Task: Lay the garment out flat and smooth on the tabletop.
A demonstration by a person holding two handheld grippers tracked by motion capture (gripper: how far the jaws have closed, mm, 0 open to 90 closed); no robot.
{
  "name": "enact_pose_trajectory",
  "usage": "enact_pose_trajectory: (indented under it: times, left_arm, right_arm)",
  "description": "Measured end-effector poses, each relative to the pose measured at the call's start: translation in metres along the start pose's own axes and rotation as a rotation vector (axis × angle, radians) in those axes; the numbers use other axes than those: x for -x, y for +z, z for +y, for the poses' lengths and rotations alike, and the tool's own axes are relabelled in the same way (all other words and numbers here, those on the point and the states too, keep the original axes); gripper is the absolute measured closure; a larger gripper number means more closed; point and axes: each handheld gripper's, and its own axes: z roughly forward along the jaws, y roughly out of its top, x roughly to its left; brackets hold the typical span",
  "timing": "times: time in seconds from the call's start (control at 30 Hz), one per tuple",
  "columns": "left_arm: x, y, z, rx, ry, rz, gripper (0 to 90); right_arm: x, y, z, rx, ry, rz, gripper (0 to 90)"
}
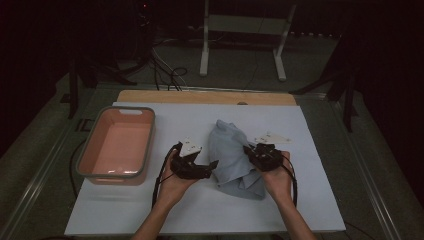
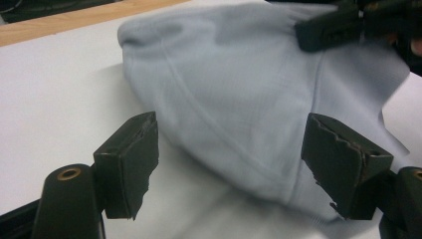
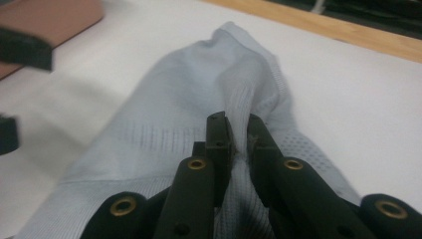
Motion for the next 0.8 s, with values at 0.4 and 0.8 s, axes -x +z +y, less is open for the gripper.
enact_pose_trajectory:
  times: [0.4, 0.8]
  left_arm:
    - [0.024, 0.014, -0.008, -0.041, 0.042, -0.062, 24.1]
    - [0.048, 0.023, -0.018, -0.072, 0.079, -0.135, 24.1]
  right_arm:
    - [0.030, -0.018, -0.010, 0.030, 0.079, -0.068, 83.8]
    - [0.037, -0.023, -0.011, 0.040, 0.093, -0.083, 83.8]
